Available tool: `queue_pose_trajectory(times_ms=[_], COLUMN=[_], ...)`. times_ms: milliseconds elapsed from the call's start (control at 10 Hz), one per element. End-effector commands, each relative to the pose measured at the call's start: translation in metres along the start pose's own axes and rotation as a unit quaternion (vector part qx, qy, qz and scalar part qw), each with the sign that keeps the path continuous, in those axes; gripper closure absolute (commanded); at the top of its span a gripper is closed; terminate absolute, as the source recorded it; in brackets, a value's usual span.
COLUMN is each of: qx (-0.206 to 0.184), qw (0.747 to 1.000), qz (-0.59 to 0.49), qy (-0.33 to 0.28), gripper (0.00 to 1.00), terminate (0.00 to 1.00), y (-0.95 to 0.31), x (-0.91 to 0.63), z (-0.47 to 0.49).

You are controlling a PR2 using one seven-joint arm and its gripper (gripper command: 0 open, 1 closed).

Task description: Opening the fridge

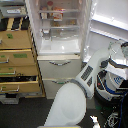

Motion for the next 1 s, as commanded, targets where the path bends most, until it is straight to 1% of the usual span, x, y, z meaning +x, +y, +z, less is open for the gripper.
queue_pose_trajectory(times_ms=[100, 200, 300, 400, 500, 700, 800, 900, 1000], qx=[-0.038, -0.041, -0.036, -0.034, -0.035, -0.037, -0.035, -0.035, -0.014], qw=[0.979, 0.971, 0.964, 0.953, 0.949, 0.932, 0.929, 0.919, 0.907], qz=[0.187, 0.220, 0.250, 0.287, 0.303, 0.354, 0.364, 0.388, 0.418], qy=[0.072, 0.078, 0.088, 0.086, 0.078, 0.063, 0.067, 0.062, 0.036], gripper=[0.00, 0.00, 0.00, 0.00, 0.00, 0.00, 0.00, 0.00, 0.00], terminate=[0.00, 0.00, 0.00, 0.00, 0.00, 0.00, 0.00, 0.00, 0.00], y=[0.091, 0.100, 0.100, 0.083, 0.076, 0.047, 0.039, 0.028, -0.006], x=[-0.402, -0.470, -0.536, -0.613, -0.640, -0.717, -0.735, -0.765, -0.805], z=[-0.107, -0.116, -0.123, -0.124, -0.123, -0.128, -0.135, -0.141, -0.142])
